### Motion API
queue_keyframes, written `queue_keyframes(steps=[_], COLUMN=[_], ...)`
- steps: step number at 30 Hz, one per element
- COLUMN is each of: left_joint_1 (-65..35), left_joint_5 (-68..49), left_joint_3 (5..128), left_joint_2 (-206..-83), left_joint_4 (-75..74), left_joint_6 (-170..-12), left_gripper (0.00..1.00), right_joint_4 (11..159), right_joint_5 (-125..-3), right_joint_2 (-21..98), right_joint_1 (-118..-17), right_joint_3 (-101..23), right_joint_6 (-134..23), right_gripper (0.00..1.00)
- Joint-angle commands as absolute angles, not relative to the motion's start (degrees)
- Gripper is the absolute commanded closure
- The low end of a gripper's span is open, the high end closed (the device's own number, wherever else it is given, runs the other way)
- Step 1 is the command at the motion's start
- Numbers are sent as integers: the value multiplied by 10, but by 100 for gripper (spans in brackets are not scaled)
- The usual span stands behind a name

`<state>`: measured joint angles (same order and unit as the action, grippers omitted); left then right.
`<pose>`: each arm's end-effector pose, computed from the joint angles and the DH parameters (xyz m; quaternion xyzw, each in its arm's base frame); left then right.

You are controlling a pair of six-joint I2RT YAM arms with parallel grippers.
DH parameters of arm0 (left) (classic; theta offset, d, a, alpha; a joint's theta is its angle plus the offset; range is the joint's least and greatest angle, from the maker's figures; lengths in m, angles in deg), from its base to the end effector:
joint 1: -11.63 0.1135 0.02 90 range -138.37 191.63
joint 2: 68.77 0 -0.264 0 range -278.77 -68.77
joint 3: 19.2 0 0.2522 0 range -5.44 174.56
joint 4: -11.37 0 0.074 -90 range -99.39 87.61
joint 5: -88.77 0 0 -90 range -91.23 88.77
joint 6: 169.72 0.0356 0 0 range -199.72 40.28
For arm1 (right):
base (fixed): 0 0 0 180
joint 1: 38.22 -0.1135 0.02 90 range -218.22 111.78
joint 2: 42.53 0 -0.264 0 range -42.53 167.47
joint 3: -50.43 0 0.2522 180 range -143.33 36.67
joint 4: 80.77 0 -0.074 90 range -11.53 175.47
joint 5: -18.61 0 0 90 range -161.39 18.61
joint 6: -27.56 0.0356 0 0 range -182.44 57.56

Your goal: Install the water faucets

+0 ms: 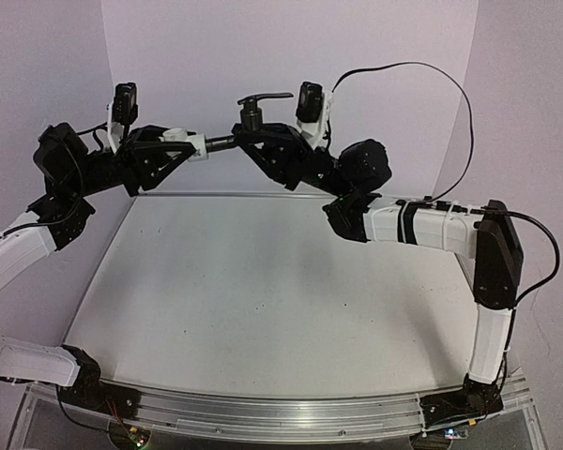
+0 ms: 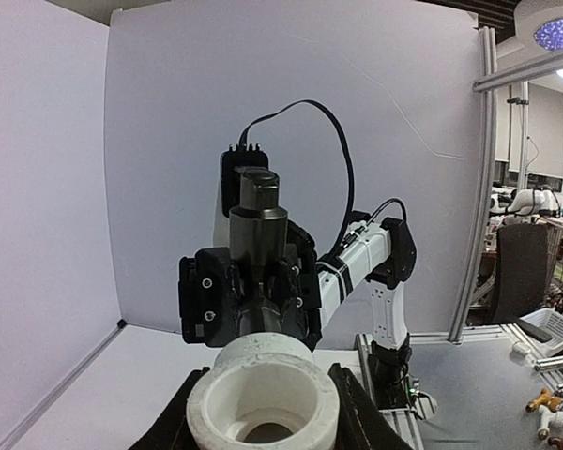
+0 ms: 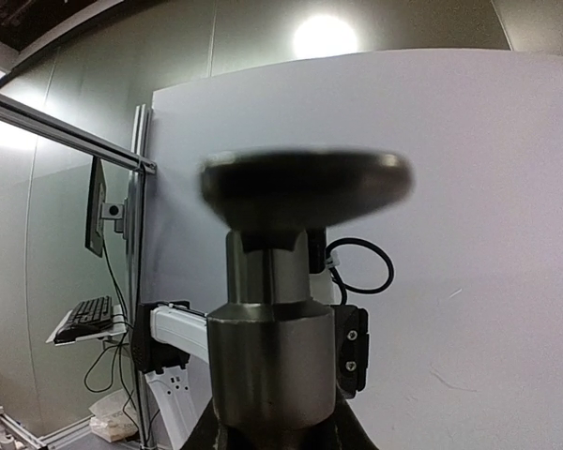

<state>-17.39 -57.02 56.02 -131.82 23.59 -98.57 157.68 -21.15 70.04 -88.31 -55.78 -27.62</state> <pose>0.1890 -0.1385 0.4408 0.4341 0.4421 -0.5331 0.5761 0.2558 0.3485 0.4057 -0.4370 0.2382 0.6798 0.5387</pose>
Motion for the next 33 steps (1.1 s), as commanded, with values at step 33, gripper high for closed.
queue_keyframes(steps=[33], left_joint_1=[-198], left_joint_5=[-410], left_joint_3=[525], left_joint_2=[-1310], left_joint_4=[-66], left_joint_6=[-444], left_gripper=[100], right_joint_4=[1420], right_joint_5=[-109], right_joint_2=[852], right_joint_1=[-831], right_joint_3=[-665], right_joint_6=[286], right_gripper=[100])
